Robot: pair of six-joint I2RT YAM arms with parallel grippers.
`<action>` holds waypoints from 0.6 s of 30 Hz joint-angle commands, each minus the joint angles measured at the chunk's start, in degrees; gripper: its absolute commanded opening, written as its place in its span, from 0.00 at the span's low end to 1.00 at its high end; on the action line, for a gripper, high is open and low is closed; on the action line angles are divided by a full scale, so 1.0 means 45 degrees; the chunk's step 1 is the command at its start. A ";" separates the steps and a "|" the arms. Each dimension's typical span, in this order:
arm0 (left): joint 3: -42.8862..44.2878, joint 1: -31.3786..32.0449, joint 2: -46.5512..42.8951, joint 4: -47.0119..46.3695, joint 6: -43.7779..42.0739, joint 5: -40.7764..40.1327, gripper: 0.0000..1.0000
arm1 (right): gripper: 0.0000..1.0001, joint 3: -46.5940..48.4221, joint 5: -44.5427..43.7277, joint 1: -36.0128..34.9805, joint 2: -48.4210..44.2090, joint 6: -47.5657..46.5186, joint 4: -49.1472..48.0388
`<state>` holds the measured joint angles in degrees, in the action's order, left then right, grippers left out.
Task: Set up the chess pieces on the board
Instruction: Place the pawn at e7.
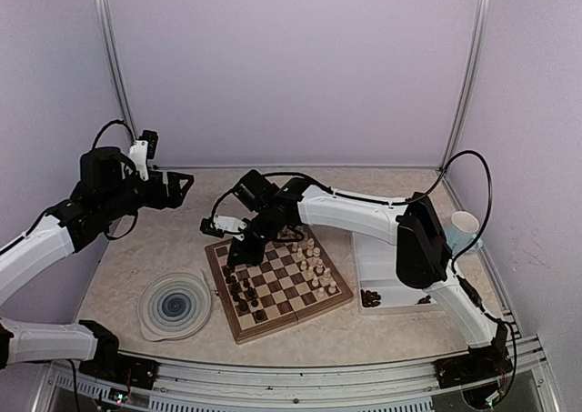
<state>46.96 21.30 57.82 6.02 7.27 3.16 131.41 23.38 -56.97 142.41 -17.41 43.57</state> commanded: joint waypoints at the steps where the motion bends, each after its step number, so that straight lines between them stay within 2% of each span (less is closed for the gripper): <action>1: 0.0088 -0.0312 0.0094 0.0237 0.0338 -0.0440 0.99 | 0.00 0.0390 -0.0933 -0.0185 0.0308 -0.0715 0.0610; 18: 0.0122 -0.0431 0.0339 0.0322 0.0333 -0.0266 0.99 | 0.00 -0.0099 -0.1240 -0.0316 0.0042 -0.1121 0.1141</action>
<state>46.96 19.94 59.02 6.96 8.69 2.13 131.41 17.45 -57.87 143.44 -20.95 46.85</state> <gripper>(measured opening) 0.988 0.066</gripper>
